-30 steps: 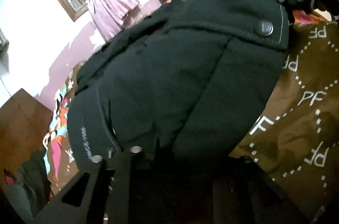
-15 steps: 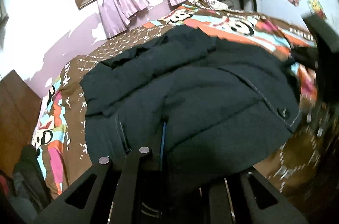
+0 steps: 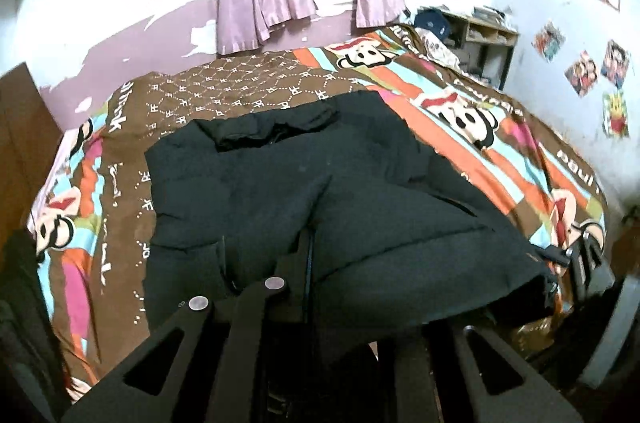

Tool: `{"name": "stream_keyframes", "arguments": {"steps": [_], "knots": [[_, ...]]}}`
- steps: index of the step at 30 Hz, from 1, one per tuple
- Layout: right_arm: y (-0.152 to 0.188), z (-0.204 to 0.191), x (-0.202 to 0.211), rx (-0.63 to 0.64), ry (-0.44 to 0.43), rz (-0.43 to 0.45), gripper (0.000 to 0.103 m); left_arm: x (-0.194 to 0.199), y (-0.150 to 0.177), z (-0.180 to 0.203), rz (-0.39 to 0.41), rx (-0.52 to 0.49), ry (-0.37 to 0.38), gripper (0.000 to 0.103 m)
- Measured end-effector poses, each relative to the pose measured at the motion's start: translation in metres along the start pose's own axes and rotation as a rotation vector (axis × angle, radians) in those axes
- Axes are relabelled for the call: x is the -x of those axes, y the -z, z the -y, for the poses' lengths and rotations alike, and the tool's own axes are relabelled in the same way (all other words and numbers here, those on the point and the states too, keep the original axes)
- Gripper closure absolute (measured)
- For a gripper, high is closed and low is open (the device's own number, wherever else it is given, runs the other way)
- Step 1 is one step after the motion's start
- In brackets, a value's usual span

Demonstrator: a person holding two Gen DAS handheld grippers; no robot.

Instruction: Fold large clothes

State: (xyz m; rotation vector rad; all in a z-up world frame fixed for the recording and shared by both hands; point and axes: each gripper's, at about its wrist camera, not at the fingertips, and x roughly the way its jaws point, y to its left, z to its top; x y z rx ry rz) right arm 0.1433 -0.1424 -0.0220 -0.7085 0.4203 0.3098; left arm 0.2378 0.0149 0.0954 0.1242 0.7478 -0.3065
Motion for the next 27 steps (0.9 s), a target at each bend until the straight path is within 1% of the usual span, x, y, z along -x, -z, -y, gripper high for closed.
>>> {"name": "stream_keyframes", "arguments": {"steps": [1, 4, 7, 9, 10, 11, 13, 14, 15, 16, 17, 20, 21, 23, 25, 27], "knots": [[0.0, -0.001, -0.004, 0.007, 0.049, -0.012, 0.0, 0.001, -0.001, -0.001, 0.003, 0.004, 0.001, 0.095], [0.001, 0.004, -0.01, -0.014, 0.148, -0.024, 0.0, 0.005, 0.002, -0.002, 0.008, -0.007, 0.0, 0.095], [0.0, 0.017, -0.005, -0.037, 0.231, 0.016, 0.001, 0.008, 0.007, -0.006, 0.008, -0.003, 0.001, 0.095], [-0.004, 0.03, 0.004, -0.069, 0.242, 0.06, 0.016, 0.012, 0.011, -0.011, 0.006, 0.011, 0.009, 0.095], [-0.008, 0.038, 0.008, -0.087, 0.216, 0.075, 0.038, 0.014, 0.011, -0.014, 0.007, 0.017, 0.014, 0.095], [-0.012, 0.048, 0.011, -0.106, 0.177, 0.089, 0.062, 0.014, 0.012, -0.016, 0.007, 0.023, 0.018, 0.095], [-0.025, 0.063, 0.014, -0.129, 0.114, 0.106, 0.082, 0.017, 0.013, -0.024, 0.003, 0.042, 0.048, 0.095], [-0.032, 0.069, 0.014, -0.135, 0.093, 0.109, 0.086, 0.018, 0.013, -0.026, 0.001, 0.044, 0.066, 0.095], [-0.041, 0.079, 0.014, -0.163, 0.053, 0.118, 0.087, 0.02, 0.014, -0.026, -0.001, 0.037, 0.07, 0.095], [-0.048, 0.085, 0.015, -0.196, 0.017, 0.121, 0.09, 0.022, 0.014, -0.026, -0.003, 0.028, 0.058, 0.095], [-0.056, 0.098, 0.013, -0.259, -0.04, 0.119, 0.09, 0.023, 0.015, -0.026, -0.012, 0.02, 0.056, 0.095], [-0.075, 0.123, 0.01, -0.391, -0.158, 0.116, 0.091, 0.029, 0.021, -0.032, -0.022, 0.025, 0.092, 0.095], [-0.082, 0.129, 0.009, -0.421, -0.185, 0.115, 0.091, 0.031, 0.024, -0.034, -0.026, 0.026, 0.105, 0.095], [-0.093, 0.137, 0.006, -0.454, -0.218, 0.111, 0.091, 0.032, 0.028, -0.035, -0.034, 0.027, 0.119, 0.093], [-0.104, 0.14, 0.006, -0.45, -0.227, 0.116, 0.091, 0.034, 0.034, -0.035, -0.045, 0.03, 0.141, 0.093], [-0.11, 0.138, 0.008, -0.439, -0.229, 0.121, 0.091, 0.034, 0.04, -0.031, -0.057, 0.002, 0.126, 0.092]]}}
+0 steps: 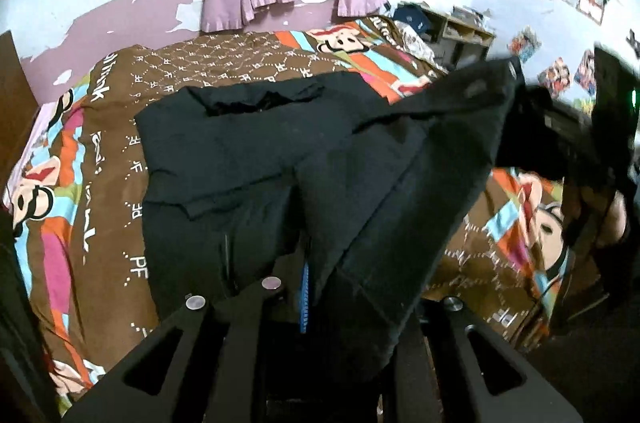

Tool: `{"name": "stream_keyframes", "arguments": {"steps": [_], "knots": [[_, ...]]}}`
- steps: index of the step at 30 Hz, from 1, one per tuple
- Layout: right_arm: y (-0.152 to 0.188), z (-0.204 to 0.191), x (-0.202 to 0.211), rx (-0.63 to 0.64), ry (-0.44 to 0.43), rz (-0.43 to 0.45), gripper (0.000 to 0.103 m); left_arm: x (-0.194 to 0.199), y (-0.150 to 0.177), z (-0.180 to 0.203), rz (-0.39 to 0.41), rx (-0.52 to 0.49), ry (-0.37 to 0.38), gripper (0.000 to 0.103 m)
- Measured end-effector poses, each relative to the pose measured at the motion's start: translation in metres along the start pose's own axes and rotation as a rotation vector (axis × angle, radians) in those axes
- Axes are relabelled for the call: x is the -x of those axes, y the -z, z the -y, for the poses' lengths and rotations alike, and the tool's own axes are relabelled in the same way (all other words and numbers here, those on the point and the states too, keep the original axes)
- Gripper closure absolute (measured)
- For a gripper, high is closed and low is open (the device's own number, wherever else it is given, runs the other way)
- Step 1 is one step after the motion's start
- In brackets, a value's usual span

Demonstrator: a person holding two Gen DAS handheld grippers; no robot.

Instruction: Fold large clothes

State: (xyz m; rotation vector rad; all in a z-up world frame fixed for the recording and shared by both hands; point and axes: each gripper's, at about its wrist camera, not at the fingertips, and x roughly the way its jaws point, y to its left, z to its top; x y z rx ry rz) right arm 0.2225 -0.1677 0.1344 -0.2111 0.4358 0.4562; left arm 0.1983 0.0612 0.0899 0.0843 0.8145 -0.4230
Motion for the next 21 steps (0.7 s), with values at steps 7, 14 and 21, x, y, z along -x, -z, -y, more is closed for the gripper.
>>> {"name": "stream_keyframes", "arguments": {"steps": [7, 14, 21], "knots": [[0.008, -0.011, 0.014, 0.006, -0.022, 0.022, 0.092, -0.006, 0.022, 0.021, -0.085, -0.111, -0.066, 0.089], [0.001, -0.016, 0.024, 0.007, -0.03, -0.004, 0.093, -0.024, 0.054, 0.024, -0.223, -0.121, -0.047, 0.066], [-0.02, -0.023, 0.012, 0.003, -0.023, -0.035, 0.093, -0.021, 0.077, 0.032, -0.229, -0.126, -0.06, 0.055]]}}
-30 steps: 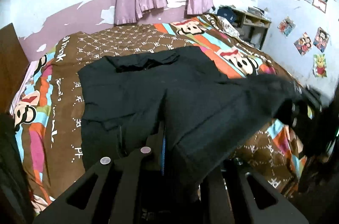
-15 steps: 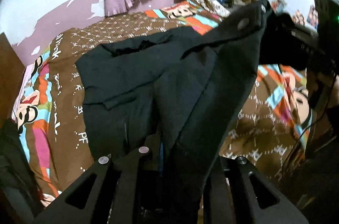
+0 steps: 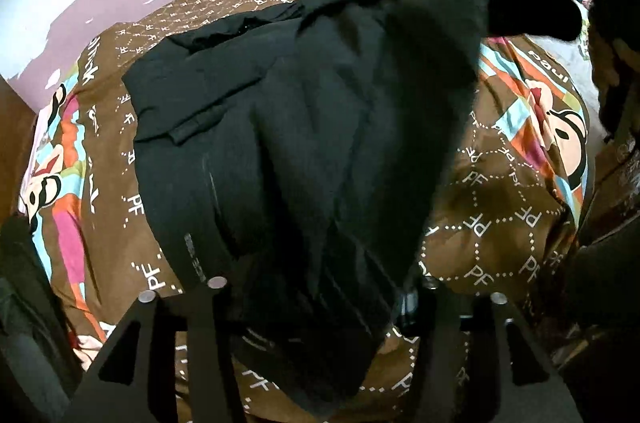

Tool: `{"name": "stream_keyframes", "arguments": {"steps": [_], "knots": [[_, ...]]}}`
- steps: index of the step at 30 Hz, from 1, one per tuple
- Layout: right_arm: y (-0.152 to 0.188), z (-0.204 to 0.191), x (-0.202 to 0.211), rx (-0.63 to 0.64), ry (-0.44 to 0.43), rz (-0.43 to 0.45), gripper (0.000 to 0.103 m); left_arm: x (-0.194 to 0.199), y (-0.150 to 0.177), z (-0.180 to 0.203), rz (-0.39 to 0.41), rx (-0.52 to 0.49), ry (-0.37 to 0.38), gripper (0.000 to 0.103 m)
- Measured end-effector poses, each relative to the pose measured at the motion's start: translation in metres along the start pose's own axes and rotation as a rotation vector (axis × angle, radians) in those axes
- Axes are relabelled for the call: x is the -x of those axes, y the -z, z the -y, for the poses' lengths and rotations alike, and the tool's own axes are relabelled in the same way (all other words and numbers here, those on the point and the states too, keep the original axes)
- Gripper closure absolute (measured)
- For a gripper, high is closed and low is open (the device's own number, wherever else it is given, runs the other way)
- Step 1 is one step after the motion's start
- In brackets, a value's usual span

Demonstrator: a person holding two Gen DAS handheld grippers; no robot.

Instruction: Fold large clothes

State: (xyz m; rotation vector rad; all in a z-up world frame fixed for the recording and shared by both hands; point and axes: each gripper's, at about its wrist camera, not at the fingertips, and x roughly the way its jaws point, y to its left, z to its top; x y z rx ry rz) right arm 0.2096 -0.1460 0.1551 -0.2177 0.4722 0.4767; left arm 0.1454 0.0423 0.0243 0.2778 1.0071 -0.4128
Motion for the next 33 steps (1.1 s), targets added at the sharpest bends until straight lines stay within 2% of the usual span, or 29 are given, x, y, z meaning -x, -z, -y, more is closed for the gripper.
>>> {"name": "stream_keyframes", "arguments": {"steps": [3, 5, 6, 7, 9, 14, 19, 24, 27, 33], "knots": [[-0.003, 0.001, -0.001, -0.021, -0.007, -0.002, 0.093, 0.001, 0.008, -0.001, 0.022, 0.036, -0.019, 0.055], [-0.001, 0.002, 0.001, -0.018, -0.01, -0.003, 0.093, 0.006, 0.01, -0.006, 0.048, 0.08, -0.006, 0.058], [0.001, 0.003, 0.003, -0.011, -0.015, -0.007, 0.093, 0.009, 0.01, -0.01, 0.056, 0.107, -0.008, 0.079], [0.005, 0.003, 0.004, -0.003, -0.007, -0.011, 0.093, 0.012, 0.011, -0.014, 0.069, 0.122, -0.006, 0.092], [0.011, 0.002, 0.01, 0.016, 0.016, -0.014, 0.094, 0.022, 0.009, -0.016, 0.108, 0.109, -0.036, 0.095], [0.025, 0.008, 0.034, 0.022, -0.002, -0.008, 0.094, 0.061, 0.01, -0.019, 0.256, 0.109, -0.125, 0.098], [0.036, -0.015, 0.07, 0.18, 0.026, 0.027, 0.095, 0.104, 0.011, -0.033, 0.349, 0.172, -0.079, 0.098], [0.039, -0.025, 0.108, 0.237, -0.01, 0.053, 0.095, 0.145, 0.012, -0.035, 0.392, 0.198, -0.04, 0.098], [0.032, -0.025, 0.126, 0.25, -0.003, 0.078, 0.095, 0.172, 0.008, -0.025, 0.41, 0.157, -0.031, 0.098], [0.015, -0.015, 0.111, 0.243, 0.028, 0.056, 0.095, 0.187, -0.015, -0.024, 0.411, 0.154, -0.034, 0.098]]}}
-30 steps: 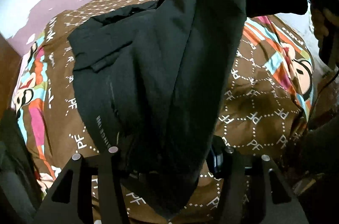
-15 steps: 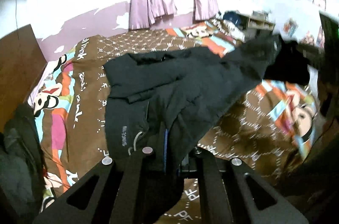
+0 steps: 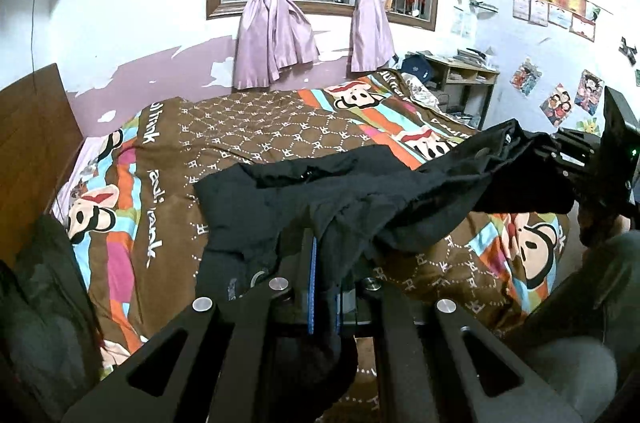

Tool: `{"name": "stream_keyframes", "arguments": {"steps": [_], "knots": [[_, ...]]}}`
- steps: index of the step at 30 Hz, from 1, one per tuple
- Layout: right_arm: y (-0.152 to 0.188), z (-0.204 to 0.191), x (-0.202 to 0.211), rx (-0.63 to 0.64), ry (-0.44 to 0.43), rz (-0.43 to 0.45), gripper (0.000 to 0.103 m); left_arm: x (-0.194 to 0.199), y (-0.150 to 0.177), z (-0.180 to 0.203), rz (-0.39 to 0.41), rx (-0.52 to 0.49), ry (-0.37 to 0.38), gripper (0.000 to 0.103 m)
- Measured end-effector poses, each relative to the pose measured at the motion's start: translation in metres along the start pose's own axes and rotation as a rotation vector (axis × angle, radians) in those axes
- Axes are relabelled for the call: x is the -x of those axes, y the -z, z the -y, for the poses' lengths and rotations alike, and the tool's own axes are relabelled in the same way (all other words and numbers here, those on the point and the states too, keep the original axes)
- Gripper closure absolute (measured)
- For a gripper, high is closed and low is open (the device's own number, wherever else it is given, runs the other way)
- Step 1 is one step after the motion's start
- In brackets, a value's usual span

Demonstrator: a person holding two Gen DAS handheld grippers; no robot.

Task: Fold large clothes
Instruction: 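Hold the lifted jacket with both grippers beside the bed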

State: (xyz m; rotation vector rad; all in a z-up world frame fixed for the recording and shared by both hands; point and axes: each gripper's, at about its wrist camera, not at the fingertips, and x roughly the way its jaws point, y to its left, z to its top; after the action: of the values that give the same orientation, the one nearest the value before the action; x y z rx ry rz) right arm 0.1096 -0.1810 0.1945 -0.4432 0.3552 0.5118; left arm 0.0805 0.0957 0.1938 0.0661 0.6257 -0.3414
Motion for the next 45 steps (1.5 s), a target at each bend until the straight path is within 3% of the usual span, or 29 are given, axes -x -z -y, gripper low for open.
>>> {"name": "stream_keyframes", "arguments": {"steps": [6, 11, 20, 26, 35, 42, 45], "knots": [[-0.021, 0.012, -0.052, 0.046, 0.045, -0.052, 0.095, -0.038, -0.035, -0.022, -0.021, 0.033, -0.063, 0.098], [-0.039, 0.022, -0.105, 0.128, 0.116, -0.075, 0.095, -0.072, -0.07, -0.06, -0.028, 0.124, -0.07, 0.098], [-0.047, 0.061, -0.209, 0.031, 0.152, -0.186, 0.094, -0.15, -0.124, -0.094, -0.062, 0.106, -0.165, 0.098], [-0.038, 0.08, -0.277, -0.002, 0.179, -0.228, 0.094, -0.2, -0.132, -0.112, -0.069, 0.073, -0.188, 0.098], [0.0, 0.088, -0.376, -0.009, 0.172, -0.265, 0.093, -0.298, -0.121, -0.166, -0.116, 0.135, -0.171, 0.098], [0.03, 0.08, -0.422, 0.012, 0.18, -0.262, 0.09, -0.35, -0.094, -0.191, -0.159, 0.17, -0.171, 0.097], [0.036, 0.079, -0.427, 0.011, 0.184, -0.234, 0.084, -0.358, -0.088, -0.193, -0.158, 0.173, -0.161, 0.096]]}}
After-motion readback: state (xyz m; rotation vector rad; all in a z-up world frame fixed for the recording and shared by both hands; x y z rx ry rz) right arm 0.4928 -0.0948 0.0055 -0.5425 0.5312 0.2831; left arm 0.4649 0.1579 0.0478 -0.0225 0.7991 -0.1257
